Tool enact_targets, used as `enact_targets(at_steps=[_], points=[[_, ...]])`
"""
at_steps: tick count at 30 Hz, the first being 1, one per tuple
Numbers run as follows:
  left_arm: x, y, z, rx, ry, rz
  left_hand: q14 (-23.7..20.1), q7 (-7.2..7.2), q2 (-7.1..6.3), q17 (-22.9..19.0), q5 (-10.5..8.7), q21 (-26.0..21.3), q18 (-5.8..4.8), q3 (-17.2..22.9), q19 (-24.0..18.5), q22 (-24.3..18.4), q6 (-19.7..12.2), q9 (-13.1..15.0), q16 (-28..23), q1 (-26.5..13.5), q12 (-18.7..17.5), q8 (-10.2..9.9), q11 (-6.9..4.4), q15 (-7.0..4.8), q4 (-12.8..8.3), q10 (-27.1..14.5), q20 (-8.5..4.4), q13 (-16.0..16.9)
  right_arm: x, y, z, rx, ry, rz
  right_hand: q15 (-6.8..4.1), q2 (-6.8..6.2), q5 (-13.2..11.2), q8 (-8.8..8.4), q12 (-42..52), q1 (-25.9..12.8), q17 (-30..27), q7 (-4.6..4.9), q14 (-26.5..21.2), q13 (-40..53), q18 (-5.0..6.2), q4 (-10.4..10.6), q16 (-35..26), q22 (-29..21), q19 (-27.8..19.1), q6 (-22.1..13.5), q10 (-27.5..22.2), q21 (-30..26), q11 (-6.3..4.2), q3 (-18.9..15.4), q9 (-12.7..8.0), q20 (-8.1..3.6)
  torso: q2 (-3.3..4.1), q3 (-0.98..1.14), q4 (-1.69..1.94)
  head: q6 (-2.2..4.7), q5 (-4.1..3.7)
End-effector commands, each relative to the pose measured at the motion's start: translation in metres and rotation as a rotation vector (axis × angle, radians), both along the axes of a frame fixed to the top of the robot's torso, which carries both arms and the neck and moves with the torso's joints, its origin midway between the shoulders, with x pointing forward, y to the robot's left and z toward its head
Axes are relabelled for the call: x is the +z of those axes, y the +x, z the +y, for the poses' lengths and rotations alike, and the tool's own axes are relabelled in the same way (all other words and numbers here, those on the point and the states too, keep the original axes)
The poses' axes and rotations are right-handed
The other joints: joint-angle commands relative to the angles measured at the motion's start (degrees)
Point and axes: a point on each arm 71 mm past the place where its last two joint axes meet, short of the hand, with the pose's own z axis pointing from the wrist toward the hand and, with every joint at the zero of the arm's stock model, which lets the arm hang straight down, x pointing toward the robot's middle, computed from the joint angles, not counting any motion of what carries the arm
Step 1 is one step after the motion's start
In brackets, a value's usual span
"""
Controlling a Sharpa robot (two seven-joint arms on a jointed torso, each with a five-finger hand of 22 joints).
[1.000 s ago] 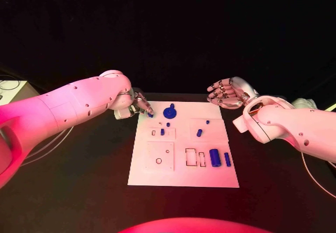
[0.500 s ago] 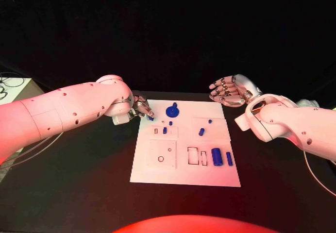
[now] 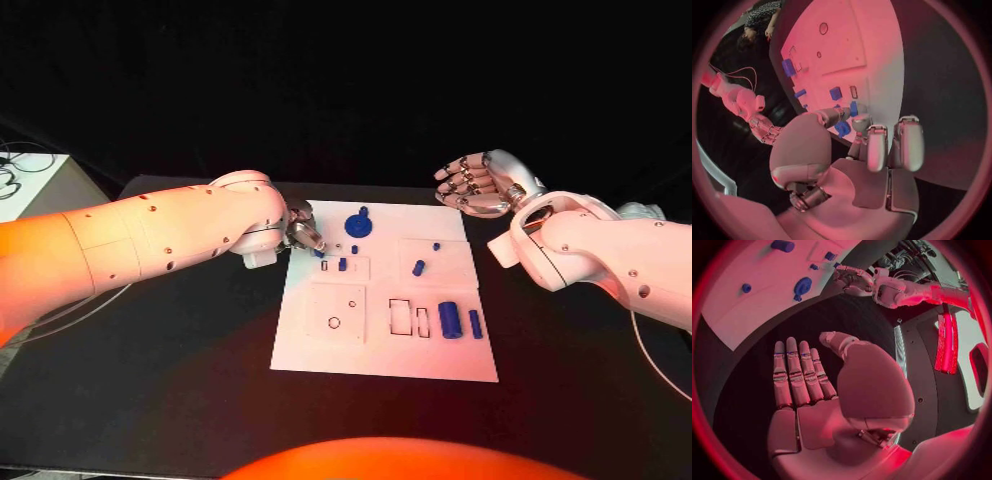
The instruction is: Assemble the parts on the task board
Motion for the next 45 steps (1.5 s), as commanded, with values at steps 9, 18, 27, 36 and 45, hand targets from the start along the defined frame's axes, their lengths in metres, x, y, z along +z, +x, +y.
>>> enact_targets(at_steps=[9, 18, 27, 36, 45], points=[[-0.006, -0.007, -0.007, -0.015, 0.028, 0.041, 4.8, -1.17, -0.04, 11.25, 1.0, 0.54, -1.13, 9.12, 0.53, 5.2, 1.69, 12.42, 0.08, -0.93, 0.22, 0.58, -0.08, -0.7, -8.61, 1.04, -0.15, 0.26, 0.0, -0.001, 0.003, 0.024, -0.002, -0.002, 0.01, -0.14, 0.29, 0.03, 0.35, -0.79, -0.16, 2.74, 0.42, -0.08, 0.84, 0.17, -0.31, -0.17, -0.04, 0.36, 0.35, 0.09, 0.21, 0.24, -0.09, -0.06, 0.02, -0.03, -0.08, -0.48, 0.02], [-0.009, -0.009, -0.008, -0.03, 0.05, 0.085, 4.79, -1.28, -0.11, 11.21, 1.6, 0.56, -1.14, 9.25, 0.56, 5.23, 1.81, 12.61, 0.05, -1.39, 0.29, 0.76, -0.19, -0.8, -8.69, 1.35, -0.26, 0.36, -0.001, -0.001, 0.004, 0.028, -0.006, 0.011, 0.12, -0.23, 0.32, -0.07, 0.23, -1.04, -0.32, 2.84, 0.22, -0.14, 0.78, 0.21, -0.54, -0.46, -0.34, 0.23, 0.16, -0.04, 0.31, 0.2, -0.19, 0.02, 0.01, 0.0, 0.02, -0.86, 0.09], [-0.011, -0.01, -0.01, -0.036, 0.057, 0.096, 4.8, -1.4, -0.25, 11.22, 2.12, 0.61, -1.16, 9.3, 0.62, 5.31, 1.91, 12.76, 0.05, -1.82, 0.27, 0.9, -0.3, -0.89, -8.8, 1.53, -0.34, 0.3, -0.002, 0.0, 0.005, 0.032, -0.01, 0.017, 0.15, -0.23, 0.32, -0.09, 0.2, -1.11, -0.38, 2.87, 0.17, -0.15, 0.78, 0.21, -0.61, -0.56, -0.43, 0.2, 0.1, -0.05, 0.35, 0.19, -0.22, 0.05, 0.04, -0.07, -0.03, -1.06, 0.11], [-0.014, -0.01, -0.012, -0.027, 0.056, 0.076, 4.76, -1.43, -0.27, 11.08, 2.32, 0.58, -1.15, 9.32, 0.6, 5.28, 1.95, 12.82, -0.03, -2.0, 0.09, 0.96, -0.33, -0.92, -8.79, 1.41, -0.38, -0.09, -0.003, -0.001, 0.005, 0.044, -0.022, 0.028, 0.29, -0.32, 0.29, -0.21, 0.06, -1.41, -0.55, 3.0, -0.08, -0.17, 0.76, 0.28, -0.85, -0.85, -0.7, 0.02, -0.19, -0.07, 0.49, 0.04, -0.32, 0.15, 0.01, -0.08, 0.06, -1.14, 0.01], [-0.012, -0.009, -0.014, -0.018, 0.055, 0.032, 4.75, -1.46, -0.21, 11.04, 2.44, 0.6, -1.15, 9.39, 0.62, 5.3, 1.97, 12.85, -0.06, -2.08, 0.08, 0.99, -0.36, -0.94, -8.78, 1.43, -0.4, -0.12, -0.003, -0.001, 0.005, 0.045, -0.023, 0.028, 0.31, -0.31, 0.29, -0.21, 0.05, -1.47, -0.59, 3.02, -0.12, -0.17, 0.76, 0.29, -0.9, -0.92, -0.75, 0.01, -0.23, -0.07, 0.51, 0.02, -0.34, 0.17, 0.03, -0.04, -0.04, -1.09, 0.09]])
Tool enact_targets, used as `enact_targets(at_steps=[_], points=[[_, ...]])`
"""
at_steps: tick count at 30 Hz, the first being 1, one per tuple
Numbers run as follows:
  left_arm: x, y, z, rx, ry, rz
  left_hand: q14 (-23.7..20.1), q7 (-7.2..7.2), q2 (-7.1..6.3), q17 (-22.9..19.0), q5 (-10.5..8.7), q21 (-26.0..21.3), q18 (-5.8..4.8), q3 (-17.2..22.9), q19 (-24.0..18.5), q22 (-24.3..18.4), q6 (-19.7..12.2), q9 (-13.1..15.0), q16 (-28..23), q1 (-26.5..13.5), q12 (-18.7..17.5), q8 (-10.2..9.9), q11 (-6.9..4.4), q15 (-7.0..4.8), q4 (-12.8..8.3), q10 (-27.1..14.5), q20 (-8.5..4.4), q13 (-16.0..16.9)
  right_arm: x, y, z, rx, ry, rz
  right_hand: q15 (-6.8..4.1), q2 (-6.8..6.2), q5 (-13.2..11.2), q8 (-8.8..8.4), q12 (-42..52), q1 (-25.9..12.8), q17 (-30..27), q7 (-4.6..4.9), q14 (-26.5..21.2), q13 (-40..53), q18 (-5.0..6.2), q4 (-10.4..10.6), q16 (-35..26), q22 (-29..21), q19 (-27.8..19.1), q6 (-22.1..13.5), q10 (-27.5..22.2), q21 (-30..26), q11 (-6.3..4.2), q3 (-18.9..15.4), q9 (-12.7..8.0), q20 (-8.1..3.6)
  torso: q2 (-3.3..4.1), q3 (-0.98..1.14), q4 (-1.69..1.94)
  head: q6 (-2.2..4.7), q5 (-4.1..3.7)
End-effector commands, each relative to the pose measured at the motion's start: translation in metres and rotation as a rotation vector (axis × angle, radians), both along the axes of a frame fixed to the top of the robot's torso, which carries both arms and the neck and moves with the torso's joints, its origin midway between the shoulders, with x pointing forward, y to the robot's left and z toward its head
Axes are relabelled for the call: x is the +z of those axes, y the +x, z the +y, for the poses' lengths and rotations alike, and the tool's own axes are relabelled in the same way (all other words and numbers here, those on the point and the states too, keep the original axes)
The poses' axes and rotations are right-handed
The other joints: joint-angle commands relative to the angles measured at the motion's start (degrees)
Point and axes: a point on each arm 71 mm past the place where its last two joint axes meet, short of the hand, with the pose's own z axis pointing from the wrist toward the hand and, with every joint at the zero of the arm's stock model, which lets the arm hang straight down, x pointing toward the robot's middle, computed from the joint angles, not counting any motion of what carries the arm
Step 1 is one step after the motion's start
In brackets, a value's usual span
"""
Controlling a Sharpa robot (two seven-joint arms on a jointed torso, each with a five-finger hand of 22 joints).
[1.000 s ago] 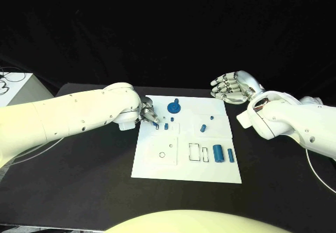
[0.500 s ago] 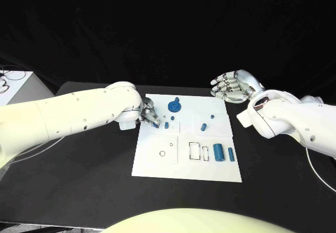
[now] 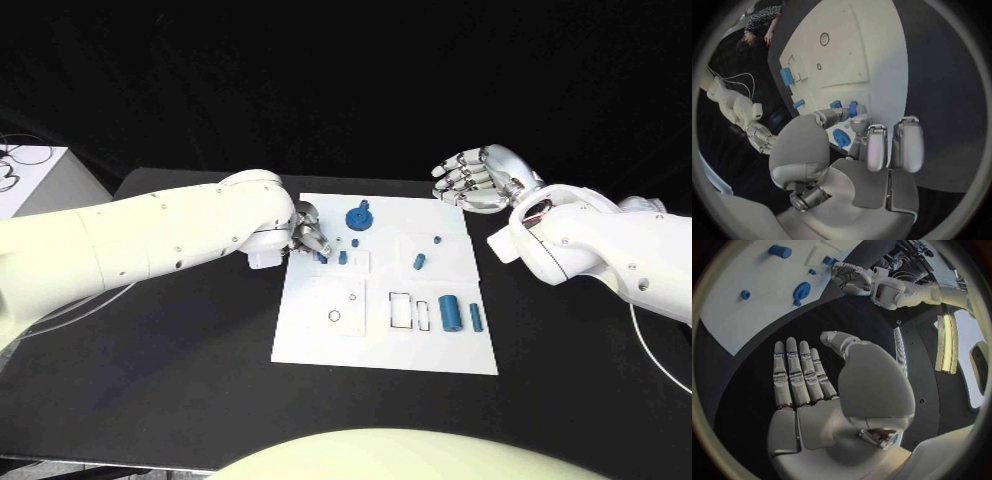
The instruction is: Assemble the parts on the task board
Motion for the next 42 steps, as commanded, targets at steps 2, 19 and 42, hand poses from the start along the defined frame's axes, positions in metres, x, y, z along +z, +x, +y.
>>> enact_targets(at_steps=[2, 19, 42], points=[[-0.001, 0.0, -0.002, 0.005, 0.004, -0.03, 4.94, -1.07, 0.62, 11.02, 0.43, 0.43, -1.16, 8.18, 0.27, 5.32, 1.55, 6.96, -0.06, -0.11, 0.08, 0.35, 0.06, -0.37, -7.84, 0.25, 0.0, -0.06, 0.0, -0.001, 0.001, 0.02, -0.012, 0.001, 0.31, 0.07, 0.3, -0.21, 0.05, -0.64, -0.05, 3.02, -0.12, -0.07, 0.76, 0.29, -0.24, -0.05, -0.54, 0.01, -0.02, -0.07, 0.3, 0.02, -0.09, -0.05, 0.02, 0.01, -0.02, 0.05, -0.02], [-0.001, -0.005, -0.003, -0.012, 0.014, -0.026, 4.95, -1.15, 0.71, 11.03, 0.68, 0.57, -1.22, 8.45, 0.44, 5.53, 1.62, 7.07, -0.06, -0.21, 0.09, 0.47, -0.02, -0.46, -8.0, 0.35, -0.08, -0.04, 0.0, 0.0, 0.001, 0.019, -0.013, 0.001, 0.32, 0.1, 0.31, -0.21, 0.05, -0.67, -0.07, 3.03, -0.13, -0.07, 0.76, 0.3, -0.27, -0.1, -0.57, 0.02, -0.02, -0.06, 0.3, 0.02, -0.1, -0.03, 0.01, -0.05, 0.06, -0.14, -0.07], [-0.014, -0.011, -0.001, -0.016, 0.039, -0.045, 4.92, -1.19, 0.72, 10.93, 0.93, 0.72, -1.28, 8.63, 0.62, 5.75, 1.67, 7.15, -0.12, -0.32, -0.02, 0.55, -0.07, -0.51, -8.13, 0.31, -0.14, -0.27, -0.001, 0.0, 0.0, 0.018, -0.014, 0.004, 0.33, 0.19, 0.34, -0.18, 0.07, -0.77, -0.16, 3.03, -0.13, -0.04, 0.78, 0.32, -0.34, -0.27, -0.65, 0.08, -0.03, -0.02, 0.3, -0.01, -0.13, 0.01, 0.02, -0.01, -0.12, -0.28, -0.03]])
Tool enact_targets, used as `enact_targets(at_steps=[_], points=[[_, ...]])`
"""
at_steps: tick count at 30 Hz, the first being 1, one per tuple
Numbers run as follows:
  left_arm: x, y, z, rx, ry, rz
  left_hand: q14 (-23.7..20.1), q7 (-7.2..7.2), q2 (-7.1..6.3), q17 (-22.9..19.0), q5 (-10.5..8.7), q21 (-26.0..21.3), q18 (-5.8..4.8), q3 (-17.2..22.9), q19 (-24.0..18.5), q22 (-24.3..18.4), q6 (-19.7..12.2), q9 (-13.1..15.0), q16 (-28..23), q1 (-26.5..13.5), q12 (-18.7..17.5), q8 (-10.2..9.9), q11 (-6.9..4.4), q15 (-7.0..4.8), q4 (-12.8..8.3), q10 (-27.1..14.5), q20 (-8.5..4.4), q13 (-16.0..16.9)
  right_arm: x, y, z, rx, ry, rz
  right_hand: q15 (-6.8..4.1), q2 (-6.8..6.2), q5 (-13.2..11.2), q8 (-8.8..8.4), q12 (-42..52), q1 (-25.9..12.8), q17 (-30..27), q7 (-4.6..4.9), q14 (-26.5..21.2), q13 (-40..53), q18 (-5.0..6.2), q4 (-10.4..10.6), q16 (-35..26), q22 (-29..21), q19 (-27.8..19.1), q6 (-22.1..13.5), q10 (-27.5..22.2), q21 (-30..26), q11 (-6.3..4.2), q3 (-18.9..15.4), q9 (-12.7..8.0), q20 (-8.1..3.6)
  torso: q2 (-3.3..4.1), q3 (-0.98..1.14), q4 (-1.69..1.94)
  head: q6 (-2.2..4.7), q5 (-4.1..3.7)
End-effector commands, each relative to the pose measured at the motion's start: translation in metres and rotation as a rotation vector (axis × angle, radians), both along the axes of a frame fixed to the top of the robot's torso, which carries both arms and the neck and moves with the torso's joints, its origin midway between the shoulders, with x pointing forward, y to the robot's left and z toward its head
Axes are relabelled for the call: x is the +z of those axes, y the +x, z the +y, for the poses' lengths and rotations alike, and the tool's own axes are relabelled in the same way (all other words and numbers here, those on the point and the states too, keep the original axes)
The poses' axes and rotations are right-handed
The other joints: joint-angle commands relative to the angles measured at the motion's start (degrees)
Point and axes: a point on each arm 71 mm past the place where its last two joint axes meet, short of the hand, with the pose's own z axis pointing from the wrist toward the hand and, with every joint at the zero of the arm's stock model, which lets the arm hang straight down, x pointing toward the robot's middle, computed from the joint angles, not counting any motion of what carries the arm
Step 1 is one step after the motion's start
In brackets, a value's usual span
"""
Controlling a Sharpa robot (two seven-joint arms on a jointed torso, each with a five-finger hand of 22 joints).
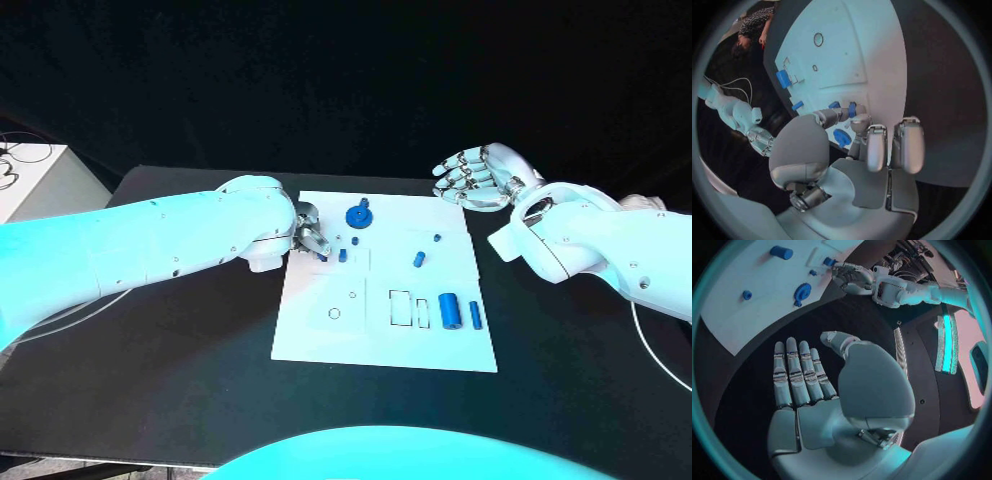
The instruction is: Assemble the parts on the task board
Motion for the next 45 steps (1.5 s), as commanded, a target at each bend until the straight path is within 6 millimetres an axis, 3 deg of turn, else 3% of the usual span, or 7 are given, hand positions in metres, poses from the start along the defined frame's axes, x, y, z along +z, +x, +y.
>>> enact_targets(at_steps=[1, 14, 28, 45], points=[[-0.0099, -0.0042, -0.0001, -0.006, 0.02, 0.012, 4.78, -1.02, 0.49, 10.92, 0.36, 0.27, -0.37, 8.47, 0.41, 5.77, 1.11, 5.88, -0.12, -0.09, -0.02, -0.32, -0.11, -0.38, -8.29, 0.3, 0.07, -0.05, -0.0005, -0.0005, 0.0012, 0.017, -0.009, -0.001, 0.33, 0.09, 0.34, -0.18, 0.07, -0.68, -0.12, 3.03, -0.13, -0.05, 0.79, 0.32, -0.34, -0.13, -0.33, 0.08, -0.03, -0.02, 0.31, 0.0, -0.09, 0.1, 0.07, 0.01, -0.03, 0.03, -0.07], [-0.0142, -0.0078, -0.0037, -0.038, 0.032, 0.068, 4.79, -1.06, 0.2, 10.94, 0.23, 0.19, -0.34, 8.31, 0.32, 5.66, 1.14, 6.01, -0.12, -0.83, 0.18, -0.23, -0.13, -0.42, -8.22, 0.66, 0.0, 0.4, -0.0007, -0.0007, 0.0012, 0.017, -0.008, 0.0, 0.33, 0.09, 0.34, -0.18, 0.07, -0.68, -0.12, 3.03, -0.13, -0.05, 0.79, 0.32, -0.34, -0.13, -0.33, 0.08, -0.03, -0.02, 0.31, 0.0, -0.09, 0.1, 0.04, 0.06, -0.02, -0.27, -0.15], [-0.0162, -0.0057, -0.001, -0.035, 0.035, 0.098, 4.78, -2.01, -2.49, 10.81, -1.33, -0.19, -0.33, 1.76, 0.24, 5.45, 1.88, 5.77, -0.24, -7.38, 0.23, -0.77, -0.72, -0.84, -4.12, 0.89, -0.31, 0.25, -0.0005, -0.001, 0.0019, 0.018, -0.008, -0.002, 0.33, 0.13, 0.39, -0.16, 0.11, -0.59, -0.2, 2.99, -0.13, -0.04, 0.8, 0.2, -0.41, -0.28, -0.39, 0.12, 0.0, 0.0, 0.27, 0.04, -0.12, 0.12, 0.08, 0.07, 0.05, -0.27, -0.28], [-0.016, -0.0035, 0.0006, -0.021, 0.03, 0.092, 4.83, -1.89, -3.08, 10.98, -1.75, -0.27, -0.37, -6.71, 0.42, 5.55, 2.83, 5.27, -0.16, -8.83, 0.6, -1.49, -0.6, -0.79, 0.23, 0.77, -0.34, 0.59, -0.0006, -0.0013, 0.0013, 0.014, -0.014, 0.0, 0.37, 0.17, 0.43, -0.15, 0.12, -0.38, -0.31, 2.98, -0.25, -0.04, 0.78, -0.02, -0.54, -0.47, -0.56, 0.13, -0.01, -0.04, 0.26, 0.16, -0.15, 0.16, 0.08, 0.03, 0.01, -0.49, -0.42]])
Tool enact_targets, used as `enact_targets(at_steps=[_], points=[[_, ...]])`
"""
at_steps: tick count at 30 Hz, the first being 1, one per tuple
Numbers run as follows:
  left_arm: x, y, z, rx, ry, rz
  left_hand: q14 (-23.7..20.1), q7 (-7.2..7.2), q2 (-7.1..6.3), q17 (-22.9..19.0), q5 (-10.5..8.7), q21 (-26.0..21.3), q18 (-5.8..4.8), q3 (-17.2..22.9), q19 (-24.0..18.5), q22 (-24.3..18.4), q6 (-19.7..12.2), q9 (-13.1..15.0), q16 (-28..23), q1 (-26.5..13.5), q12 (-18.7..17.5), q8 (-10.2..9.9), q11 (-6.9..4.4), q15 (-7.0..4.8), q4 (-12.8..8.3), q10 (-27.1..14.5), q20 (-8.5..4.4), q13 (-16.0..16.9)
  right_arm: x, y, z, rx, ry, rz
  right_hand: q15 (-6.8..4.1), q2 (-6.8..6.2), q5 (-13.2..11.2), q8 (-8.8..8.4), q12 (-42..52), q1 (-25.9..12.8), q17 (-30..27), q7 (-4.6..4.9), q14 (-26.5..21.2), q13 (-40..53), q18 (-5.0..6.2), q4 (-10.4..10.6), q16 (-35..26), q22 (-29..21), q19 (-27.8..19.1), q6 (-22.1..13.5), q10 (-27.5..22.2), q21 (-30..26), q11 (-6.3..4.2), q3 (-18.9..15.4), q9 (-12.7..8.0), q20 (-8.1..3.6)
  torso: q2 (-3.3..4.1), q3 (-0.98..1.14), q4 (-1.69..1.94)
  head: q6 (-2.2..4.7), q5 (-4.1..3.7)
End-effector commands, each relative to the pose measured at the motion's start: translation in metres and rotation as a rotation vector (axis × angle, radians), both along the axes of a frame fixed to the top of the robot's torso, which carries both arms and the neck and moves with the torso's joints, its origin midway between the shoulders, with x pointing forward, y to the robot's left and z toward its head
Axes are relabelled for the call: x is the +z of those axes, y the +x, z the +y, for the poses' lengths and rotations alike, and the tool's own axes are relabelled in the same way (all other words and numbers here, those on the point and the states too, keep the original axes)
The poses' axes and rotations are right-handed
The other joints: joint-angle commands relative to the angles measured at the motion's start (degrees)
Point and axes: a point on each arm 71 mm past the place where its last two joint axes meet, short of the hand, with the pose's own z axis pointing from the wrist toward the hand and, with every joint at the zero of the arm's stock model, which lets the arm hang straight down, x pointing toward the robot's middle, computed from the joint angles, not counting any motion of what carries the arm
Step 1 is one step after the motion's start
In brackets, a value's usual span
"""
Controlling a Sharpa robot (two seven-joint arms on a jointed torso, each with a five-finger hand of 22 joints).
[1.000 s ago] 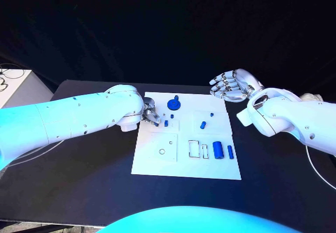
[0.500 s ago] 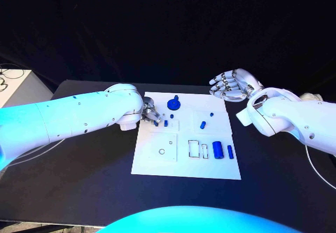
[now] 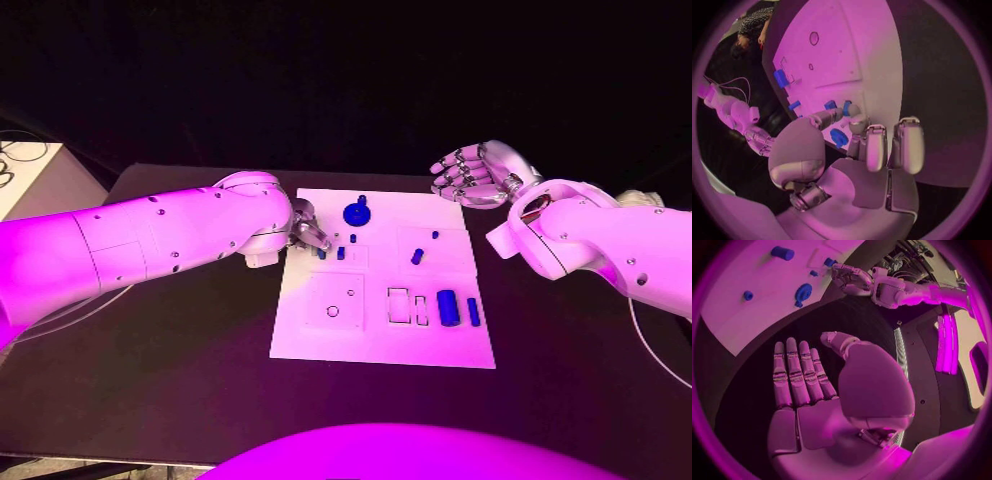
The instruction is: Assemble the parts on the task board
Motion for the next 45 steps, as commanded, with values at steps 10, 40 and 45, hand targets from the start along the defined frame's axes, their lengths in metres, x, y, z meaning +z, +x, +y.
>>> enact_targets(at_steps=[10, 40, 45], points=[[-0.014, -0.008, 0.0, -0.019, 0.02, 0.081, 4.84, 0.24, -0.35, 10.97, -0.39, -0.27, -0.4, -4.09, 0.28, 5.62, 0.33, -0.17, -0.18, -0.04, 0.28, -0.47, 0.02, -0.34, 1.54, -0.03, -0.1, 0.05, 0.0, -0.001, 0.001, 0.014, -0.011, -0.003, 0.16, -0.04, 0.2, -0.15, 0.12, -0.17, -0.09, 2.99, -0.05, -0.05, 0.78, -0.05, -0.34, -0.12, -0.54, 0.13, -0.02, -0.06, 0.28, 0.17, -0.06, 0.09, -0.03, -0.03, 0.05, -0.09, -0.16], [0.009, 0.001, 0.008, 0.078, -0.179, -0.078, 3.72, 1.37, 0.6, 7.86, 0.18, -3.78, 0.72, -18.03, -2.98, 1.47, -2.46, -0.04, -2.15, 7.81, -2.79, -1.81, 1.05, 0.52, 9.55, -5.12, 0.39, -6.38, 0.0, -0.001, 0.001, 0.017, -0.01, -0.005, 0.21, -0.18, 0.09, -0.16, 0.11, -0.1, -0.19, 3.04, -0.09, -0.05, 0.76, -0.25, -0.43, -0.37, -0.87, 0.11, -0.05, -0.11, 0.32, 0.15, -0.11, 0.15, -0.05, -0.03, -0.01, 0.51, -0.64], [0.024, 0.004, 0.008, 0.096, -0.304, -0.164, 1.94, 2.84, 2.95, 4.03, 0.66, -7.47, 1.81, -14.4, -6.43, -2.82, -5.64, -1.41, -4.74, 13.27, -6.55, -4.01, 2.39, 1.71, 9.55, -11.62, 1.43, -13.25, 0.0, -0.001, 0.001, 0.016, -0.01, -0.005, 0.21, -0.18, 0.09, -0.16, 0.11, -0.1, -0.19, 3.04, -0.09, -0.05, 0.76, -0.25, -0.43, -0.37, -0.87, 0.11, -0.05, -0.11, 0.32, 0.15, -0.11, 0.15, -0.02, -0.03, 0.06, 0.66, -0.91]])
